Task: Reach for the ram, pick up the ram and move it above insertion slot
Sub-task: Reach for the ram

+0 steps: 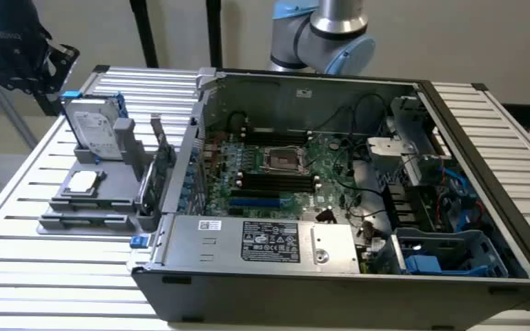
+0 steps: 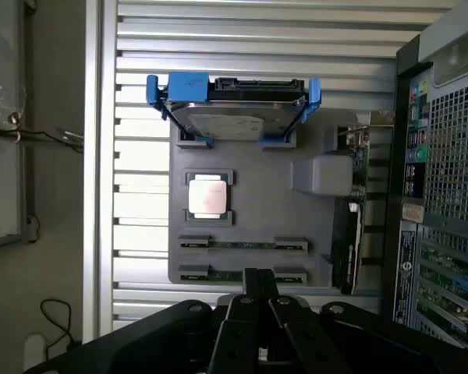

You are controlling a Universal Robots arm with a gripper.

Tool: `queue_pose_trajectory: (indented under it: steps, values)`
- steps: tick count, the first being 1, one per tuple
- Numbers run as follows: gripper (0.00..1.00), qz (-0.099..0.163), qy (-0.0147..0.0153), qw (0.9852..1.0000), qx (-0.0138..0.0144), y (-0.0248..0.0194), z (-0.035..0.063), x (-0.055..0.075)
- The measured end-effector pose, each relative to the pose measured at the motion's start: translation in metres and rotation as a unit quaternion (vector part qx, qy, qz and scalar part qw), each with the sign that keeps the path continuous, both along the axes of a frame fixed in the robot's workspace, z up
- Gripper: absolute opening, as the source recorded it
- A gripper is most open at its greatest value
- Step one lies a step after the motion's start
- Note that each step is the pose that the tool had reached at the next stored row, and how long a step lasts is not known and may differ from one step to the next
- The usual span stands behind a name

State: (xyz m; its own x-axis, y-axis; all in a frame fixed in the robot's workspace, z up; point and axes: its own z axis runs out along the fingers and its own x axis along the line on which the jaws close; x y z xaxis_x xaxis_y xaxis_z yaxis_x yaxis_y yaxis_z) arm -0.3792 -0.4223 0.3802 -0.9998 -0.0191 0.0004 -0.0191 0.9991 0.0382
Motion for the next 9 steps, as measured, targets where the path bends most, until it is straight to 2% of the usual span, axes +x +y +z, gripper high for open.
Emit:
queue_pose_trajectory:
  steps: [9]
  values:
    - [0.11, 0.0, 0.0, 1.0, 0.0, 0.0, 0.0, 0.0]
